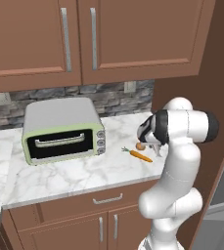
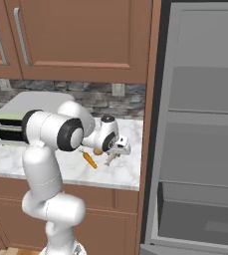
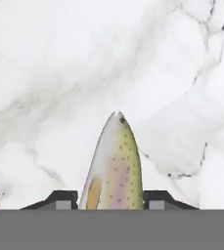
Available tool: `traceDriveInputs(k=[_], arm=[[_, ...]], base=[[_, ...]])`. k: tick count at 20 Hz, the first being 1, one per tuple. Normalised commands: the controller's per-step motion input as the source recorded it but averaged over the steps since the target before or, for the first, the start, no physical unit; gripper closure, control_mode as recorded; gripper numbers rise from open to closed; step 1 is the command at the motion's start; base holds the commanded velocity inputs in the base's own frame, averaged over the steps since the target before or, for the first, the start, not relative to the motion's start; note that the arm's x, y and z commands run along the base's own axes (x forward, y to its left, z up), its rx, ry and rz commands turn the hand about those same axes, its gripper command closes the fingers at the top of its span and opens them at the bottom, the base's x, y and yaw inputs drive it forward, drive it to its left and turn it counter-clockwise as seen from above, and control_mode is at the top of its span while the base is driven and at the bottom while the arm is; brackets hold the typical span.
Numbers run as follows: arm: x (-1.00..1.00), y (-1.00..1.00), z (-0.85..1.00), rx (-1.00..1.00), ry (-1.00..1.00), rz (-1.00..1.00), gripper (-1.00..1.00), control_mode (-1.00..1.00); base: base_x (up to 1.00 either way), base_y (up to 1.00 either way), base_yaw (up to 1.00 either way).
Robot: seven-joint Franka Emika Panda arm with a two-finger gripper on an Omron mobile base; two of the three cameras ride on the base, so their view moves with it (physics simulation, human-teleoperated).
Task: Open the fridge, remove the tangerine, carrot, and fish, and place them on any counter.
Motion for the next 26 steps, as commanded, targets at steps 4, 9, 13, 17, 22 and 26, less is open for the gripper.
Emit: traceDriveInputs(k=[4, 9, 13, 17, 22, 26], arm=[[0.1, -0.04, -0.02, 0.0, -0.15, 0.0, -1.0, -1.0], [-0.18, 0.0, 0.13, 0.0, -0.21, 0.0, -1.0, -1.0], [-0.5, 0.03, 0.63, 0.0, -0.21, 0.0, -1.0, -1.0], [-0.58, 0.01, 0.94, 0.0, -0.08, 0.0, -1.0, -1.0], [-0.48, 0.04, 1.0, 0.0, 0.0, 0.0, -1.0, -1.0], [-0.59, 0.2, 1.0, 0.0, 0.0, 0.03, -1.0, -1.0]], base=[[0.0, 0.0, 0.0], [0.0, 0.0, 0.0], [0.0, 0.0, 0.0], [0.0, 0.0, 0.0], [0.0, 0.0, 0.0], [0.0, 0.0, 0.0]])
